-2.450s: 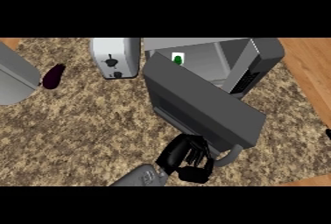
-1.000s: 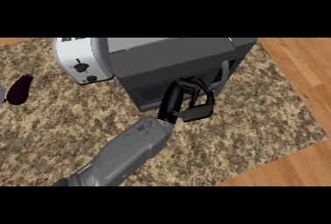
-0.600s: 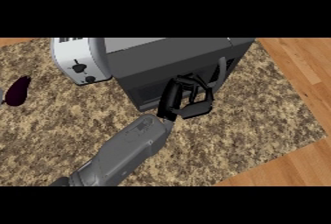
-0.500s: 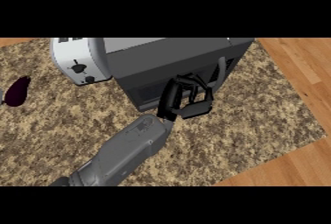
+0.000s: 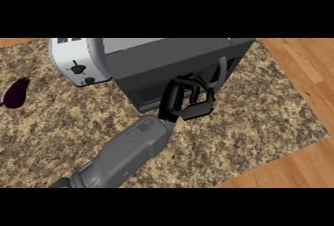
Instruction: Pick up the milk, place it into the microwave and close the microwave
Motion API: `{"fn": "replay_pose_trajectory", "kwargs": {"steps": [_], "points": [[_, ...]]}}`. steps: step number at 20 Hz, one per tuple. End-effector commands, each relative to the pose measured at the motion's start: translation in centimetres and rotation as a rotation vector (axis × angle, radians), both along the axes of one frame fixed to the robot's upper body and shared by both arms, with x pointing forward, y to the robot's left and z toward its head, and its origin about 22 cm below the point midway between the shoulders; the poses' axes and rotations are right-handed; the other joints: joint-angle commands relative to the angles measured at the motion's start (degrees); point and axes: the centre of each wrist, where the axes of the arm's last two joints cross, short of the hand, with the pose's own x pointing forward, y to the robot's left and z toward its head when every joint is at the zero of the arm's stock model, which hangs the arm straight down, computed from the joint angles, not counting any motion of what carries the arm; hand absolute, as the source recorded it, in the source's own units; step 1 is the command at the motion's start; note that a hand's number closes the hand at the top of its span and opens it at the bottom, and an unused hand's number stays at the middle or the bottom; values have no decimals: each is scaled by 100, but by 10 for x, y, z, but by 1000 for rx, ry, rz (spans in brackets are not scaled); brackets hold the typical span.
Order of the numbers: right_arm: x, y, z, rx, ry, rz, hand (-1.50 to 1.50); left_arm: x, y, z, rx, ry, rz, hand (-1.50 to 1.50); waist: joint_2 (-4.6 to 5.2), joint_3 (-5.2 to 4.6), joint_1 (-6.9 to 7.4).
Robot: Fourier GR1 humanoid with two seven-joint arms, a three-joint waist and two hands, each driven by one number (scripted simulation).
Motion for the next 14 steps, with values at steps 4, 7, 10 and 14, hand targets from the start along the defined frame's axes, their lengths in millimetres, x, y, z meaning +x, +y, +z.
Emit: {"fn": "replay_pose_trajectory", "kwargs": {"steps": [4,7,10,14], "points": [[7,-12,17,-22,-22,-26,-150,18,-1,14,-1,-22,19,150,74,-2,-74],[7,-14,20,-18,-28,-26,-150,21,0,17,-12,-37,35,150,57,-2,-80],[10,-22,29,-58,-36,-40,-150,21,-2,19,-24,-35,32,150,68,5,-54],[10,-27,41,-116,-41,-49,-150,21,-2,17,-24,-33,37,150,71,4,-119]]}}
